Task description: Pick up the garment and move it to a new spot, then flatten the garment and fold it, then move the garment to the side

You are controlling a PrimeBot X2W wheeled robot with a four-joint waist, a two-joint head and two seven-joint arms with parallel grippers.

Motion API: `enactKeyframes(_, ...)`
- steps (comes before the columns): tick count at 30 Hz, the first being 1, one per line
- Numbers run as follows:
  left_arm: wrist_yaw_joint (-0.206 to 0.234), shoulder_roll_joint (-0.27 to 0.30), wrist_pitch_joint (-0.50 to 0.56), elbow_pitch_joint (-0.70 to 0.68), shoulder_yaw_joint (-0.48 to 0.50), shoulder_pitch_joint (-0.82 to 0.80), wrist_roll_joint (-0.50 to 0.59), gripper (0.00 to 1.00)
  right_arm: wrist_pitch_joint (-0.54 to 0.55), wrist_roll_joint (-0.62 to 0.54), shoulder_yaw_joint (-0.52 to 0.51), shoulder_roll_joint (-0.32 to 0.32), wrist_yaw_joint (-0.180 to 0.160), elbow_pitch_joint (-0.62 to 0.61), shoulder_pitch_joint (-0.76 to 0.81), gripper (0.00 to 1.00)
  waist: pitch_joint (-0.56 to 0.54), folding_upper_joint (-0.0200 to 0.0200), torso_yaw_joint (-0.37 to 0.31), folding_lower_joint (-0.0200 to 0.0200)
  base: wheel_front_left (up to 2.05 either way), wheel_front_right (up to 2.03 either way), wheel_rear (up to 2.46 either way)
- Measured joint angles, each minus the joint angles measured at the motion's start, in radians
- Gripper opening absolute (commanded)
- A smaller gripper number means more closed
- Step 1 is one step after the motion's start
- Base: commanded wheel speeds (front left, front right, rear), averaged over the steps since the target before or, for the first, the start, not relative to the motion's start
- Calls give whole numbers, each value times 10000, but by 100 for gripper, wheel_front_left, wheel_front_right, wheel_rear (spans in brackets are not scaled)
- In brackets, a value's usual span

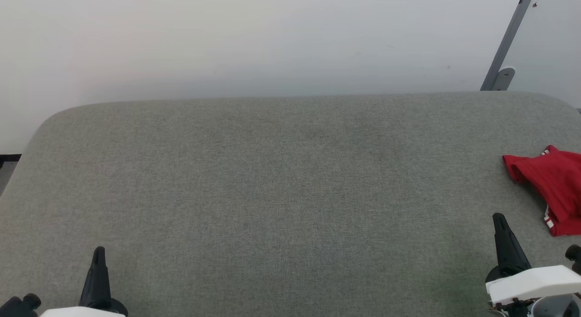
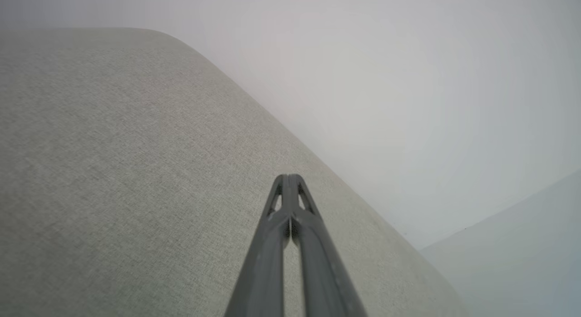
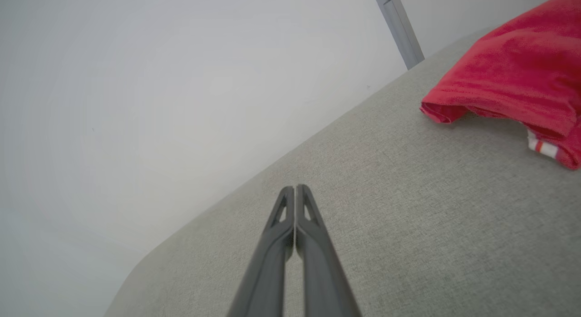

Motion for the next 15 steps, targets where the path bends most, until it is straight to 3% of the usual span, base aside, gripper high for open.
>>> enactKeyframes(15, 0, -184, 491, 125, -82, -449, -1659, 0, 497, 1756, -88, 232, -2, -4, -203, 0, 49, 0, -3, 0, 0, 0, 0)
